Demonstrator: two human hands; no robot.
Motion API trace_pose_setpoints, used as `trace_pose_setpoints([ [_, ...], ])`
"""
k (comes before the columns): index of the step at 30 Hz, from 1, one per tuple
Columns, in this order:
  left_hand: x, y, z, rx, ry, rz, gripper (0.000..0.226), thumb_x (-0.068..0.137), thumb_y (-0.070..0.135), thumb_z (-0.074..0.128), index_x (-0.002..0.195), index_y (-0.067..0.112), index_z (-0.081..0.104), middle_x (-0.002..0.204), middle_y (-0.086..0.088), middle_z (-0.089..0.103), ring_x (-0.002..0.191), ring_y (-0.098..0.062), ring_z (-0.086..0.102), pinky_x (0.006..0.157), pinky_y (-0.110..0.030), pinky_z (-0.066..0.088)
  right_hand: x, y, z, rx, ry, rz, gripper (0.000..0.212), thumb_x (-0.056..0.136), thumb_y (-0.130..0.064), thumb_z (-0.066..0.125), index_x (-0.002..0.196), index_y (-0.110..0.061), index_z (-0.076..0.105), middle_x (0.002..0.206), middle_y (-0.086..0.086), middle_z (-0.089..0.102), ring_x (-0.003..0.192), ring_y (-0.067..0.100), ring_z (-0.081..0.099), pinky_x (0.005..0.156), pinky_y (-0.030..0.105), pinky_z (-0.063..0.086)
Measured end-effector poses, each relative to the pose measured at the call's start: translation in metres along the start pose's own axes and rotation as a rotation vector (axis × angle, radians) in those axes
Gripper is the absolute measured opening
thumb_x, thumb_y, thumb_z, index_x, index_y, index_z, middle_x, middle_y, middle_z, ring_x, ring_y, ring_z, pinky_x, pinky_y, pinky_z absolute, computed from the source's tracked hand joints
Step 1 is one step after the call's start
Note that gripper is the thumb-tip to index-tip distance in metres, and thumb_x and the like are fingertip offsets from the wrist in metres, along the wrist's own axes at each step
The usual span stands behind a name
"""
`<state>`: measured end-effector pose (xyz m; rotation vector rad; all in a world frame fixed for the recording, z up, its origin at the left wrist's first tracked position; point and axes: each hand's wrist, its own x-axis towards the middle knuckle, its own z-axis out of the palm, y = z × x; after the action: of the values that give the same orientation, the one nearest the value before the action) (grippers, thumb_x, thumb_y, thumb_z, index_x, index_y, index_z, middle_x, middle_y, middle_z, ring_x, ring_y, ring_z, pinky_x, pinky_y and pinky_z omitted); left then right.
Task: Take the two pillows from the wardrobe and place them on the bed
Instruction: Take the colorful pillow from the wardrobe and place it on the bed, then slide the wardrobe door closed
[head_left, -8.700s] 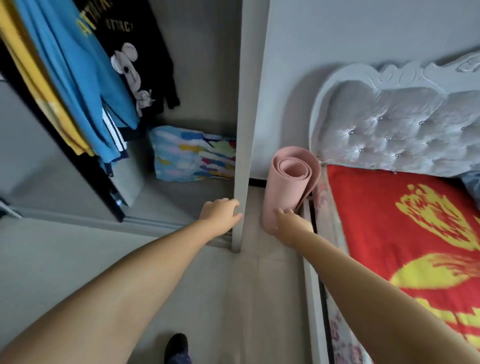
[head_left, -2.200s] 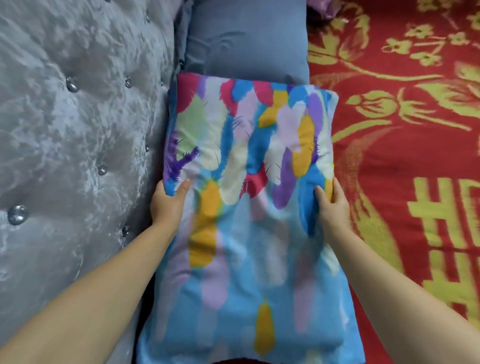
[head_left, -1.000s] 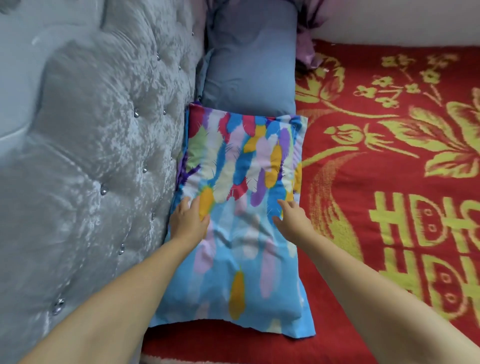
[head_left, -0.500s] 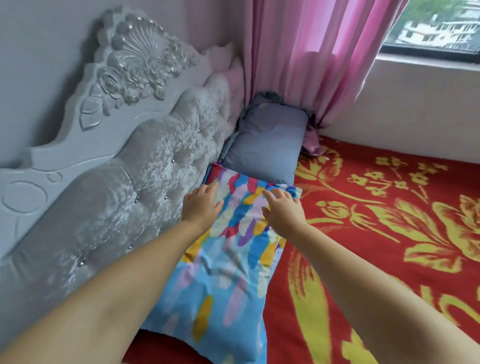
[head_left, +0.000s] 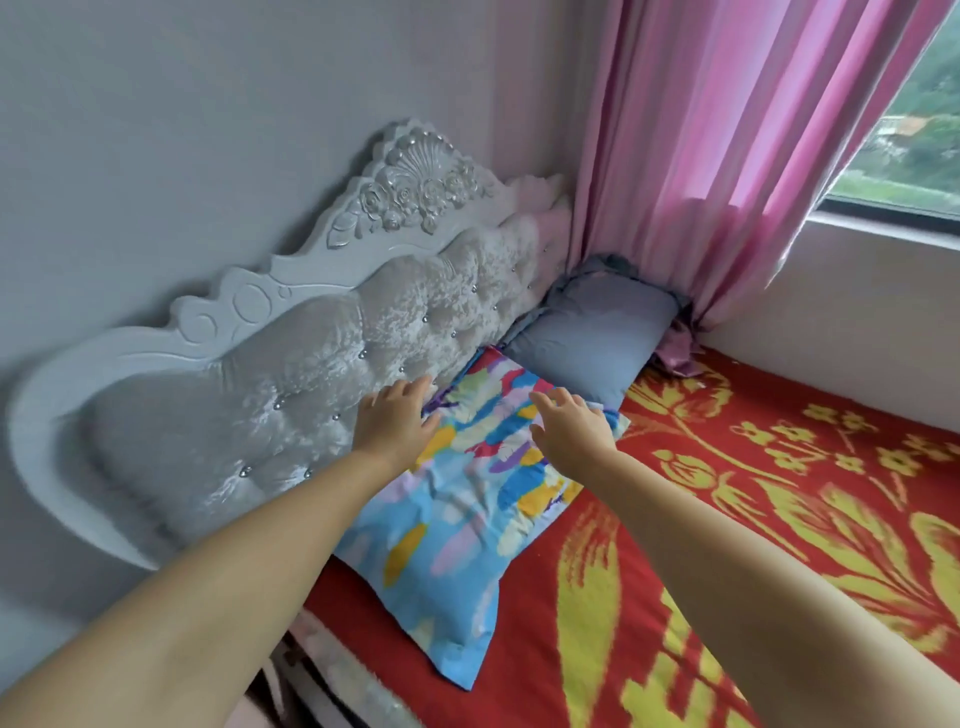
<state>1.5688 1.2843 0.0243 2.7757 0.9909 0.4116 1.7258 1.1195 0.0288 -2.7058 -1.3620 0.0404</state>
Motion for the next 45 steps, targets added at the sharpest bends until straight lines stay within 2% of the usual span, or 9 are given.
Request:
trace_pose_setpoints([
  [5, -0.076, -0.002, -0.026, 0.014, 0.038, -0.057, 0.055, 0.091, 0.036, 0.048, 0.142, 0.021, 0.034, 0.133, -0.01, 0.053, 0.122, -0.03, 0.048, 0.101, -0.042, 0.035, -0.056, -0.024, -0.01, -0.011, 0.039, -0.06, 0.049, 0.101, -0.03, 0.04, 0.148, -0.021, 0.03, 0.148, 0.008, 0.036, 0.131, 0.031, 0.041, 0.099, 0.046, 0.041],
  [11, -0.227, -0.01, -0.031, 0.057, -0.036, -0.153, 0.055, 0.091, 0.04, 0.048, 0.141, 0.022, 0.034, 0.135, -0.008, 0.052, 0.123, -0.028, 0.049, 0.102, -0.04, 0.037, -0.152, -0.068, 0.007, -0.014, -0.039, -0.197, 0.046, 0.099, -0.028, 0.042, 0.144, -0.021, 0.035, 0.144, 0.007, 0.04, 0.128, 0.03, 0.044, 0.098, 0.043, 0.04],
  [19, -0.407, -0.047, -0.086, 0.223, 0.014, -0.404, 0.049, 0.09, 0.034, 0.048, 0.137, 0.022, 0.04, 0.132, -0.006, 0.053, 0.122, -0.026, 0.048, 0.102, -0.039, 0.032, -0.252, -0.175, 0.009, -0.007, -0.061, -0.583, 0.049, 0.098, -0.028, 0.043, 0.145, -0.02, 0.035, 0.143, 0.007, 0.042, 0.13, 0.029, 0.044, 0.1, 0.043, 0.04],
  [24, -0.516, -0.018, -0.093, 0.234, 0.107, -0.583, 0.05, 0.09, 0.034, 0.05, 0.137, 0.024, 0.041, 0.129, -0.006, 0.057, 0.118, -0.027, 0.052, 0.098, -0.04, 0.036, -0.326, -0.212, 0.017, 0.007, -0.102, -0.801, 0.047, 0.096, -0.023, 0.042, 0.143, -0.024, 0.036, 0.141, 0.007, 0.044, 0.127, 0.032, 0.047, 0.098, 0.046, 0.043],
  [27, -0.587, 0.003, -0.093, 0.214, 0.078, -0.774, 0.049, 0.092, 0.036, 0.046, 0.138, 0.021, 0.038, 0.13, -0.006, 0.055, 0.121, -0.026, 0.049, 0.103, -0.041, 0.034, -0.385, -0.225, 0.024, 0.025, -0.164, -0.942, 0.047, 0.095, -0.026, 0.045, 0.142, -0.029, 0.038, 0.145, 0.004, 0.041, 0.126, 0.03, 0.048, 0.094, 0.043, 0.043],
  [31, -0.678, 0.017, -0.106, 0.284, 0.112, -0.934, 0.048, 0.092, 0.038, 0.045, 0.137, 0.023, 0.038, 0.128, -0.004, 0.055, 0.119, -0.023, 0.049, 0.107, -0.04, 0.031, -0.448, -0.258, 0.029, -0.02, -0.194, -1.096, 0.044, 0.097, -0.029, 0.042, 0.141, -0.022, 0.04, 0.144, 0.008, 0.041, 0.127, 0.031, 0.046, 0.094, 0.043, 0.043],
  [36, -0.807, 0.015, -0.158, 0.367, 0.195, -1.187, 0.048, 0.093, 0.039, 0.046, 0.137, 0.023, 0.039, 0.128, -0.005, 0.055, 0.116, -0.027, 0.052, 0.1, -0.038, 0.036, -0.557, -0.325, 0.023, -0.002, -0.204, -1.321, 0.049, 0.1, -0.031, 0.04, 0.148, -0.022, 0.03, 0.145, 0.007, 0.041, 0.128, 0.03, 0.046, 0.101, 0.043, 0.043],
  [41, -0.938, 0.003, -0.21, 0.459, 0.228, -1.339, 0.045, 0.09, 0.039, 0.049, 0.132, 0.022, 0.044, 0.12, -0.006, 0.06, 0.111, -0.028, 0.056, 0.094, -0.038, 0.04, -0.669, -0.406, 0.02, 0.031, -0.169, -1.479, 0.051, 0.1, -0.032, 0.041, 0.148, -0.022, 0.031, 0.144, 0.006, 0.042, 0.128, 0.029, 0.046, 0.101, 0.042, 0.042],
  [45, -1.032, -0.014, -0.253, 0.498, 0.238, -1.382, 0.045, 0.091, 0.039, 0.047, 0.133, 0.023, 0.043, 0.124, -0.005, 0.059, 0.115, -0.026, 0.054, 0.098, -0.039, 0.038, -0.751, -0.472, 0.012, 0.074, -0.176, -1.516, 0.05, 0.1, -0.031, 0.039, 0.148, -0.022, 0.03, 0.146, 0.005, 0.04, 0.129, 0.028, 0.045, 0.101, 0.041, 0.04],
])
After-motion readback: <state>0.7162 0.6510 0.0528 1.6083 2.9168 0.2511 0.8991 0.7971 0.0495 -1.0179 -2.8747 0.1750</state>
